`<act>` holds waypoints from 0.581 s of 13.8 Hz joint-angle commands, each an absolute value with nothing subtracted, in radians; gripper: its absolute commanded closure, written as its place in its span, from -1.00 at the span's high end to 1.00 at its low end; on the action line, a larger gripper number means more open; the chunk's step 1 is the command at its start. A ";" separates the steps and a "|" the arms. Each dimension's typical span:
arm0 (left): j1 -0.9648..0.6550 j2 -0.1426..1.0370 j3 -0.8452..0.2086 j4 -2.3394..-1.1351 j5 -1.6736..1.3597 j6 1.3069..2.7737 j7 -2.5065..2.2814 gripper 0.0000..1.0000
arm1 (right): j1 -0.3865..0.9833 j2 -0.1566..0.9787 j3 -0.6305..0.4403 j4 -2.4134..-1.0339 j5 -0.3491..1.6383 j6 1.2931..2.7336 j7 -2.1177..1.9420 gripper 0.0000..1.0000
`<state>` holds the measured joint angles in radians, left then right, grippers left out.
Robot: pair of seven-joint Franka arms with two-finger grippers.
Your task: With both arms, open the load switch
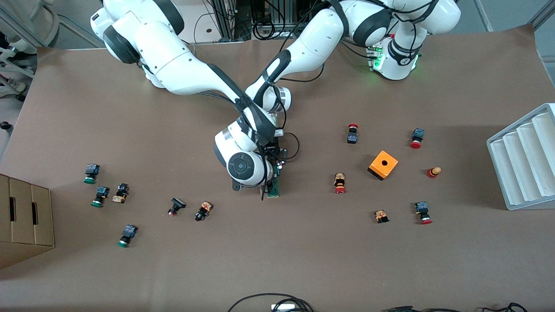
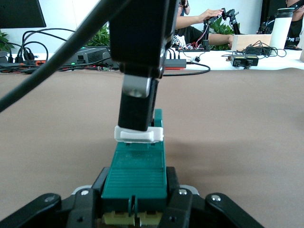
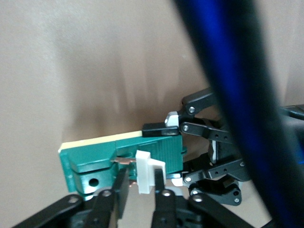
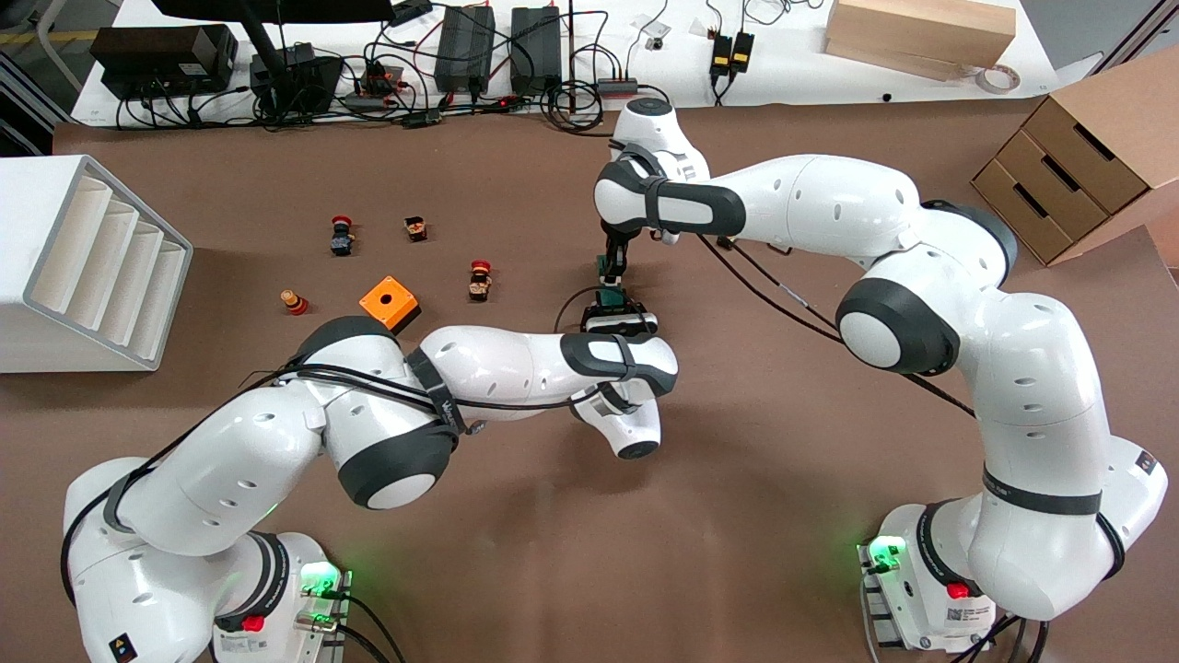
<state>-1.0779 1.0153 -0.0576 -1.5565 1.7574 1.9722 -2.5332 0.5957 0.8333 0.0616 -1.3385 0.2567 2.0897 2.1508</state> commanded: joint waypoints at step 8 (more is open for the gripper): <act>-1.069 1.037 -0.061 -1.537 1.758 1.982 -2.522 0.25 | 0.413 0.617 0.068 -1.304 0.247 1.852 1.777 1.00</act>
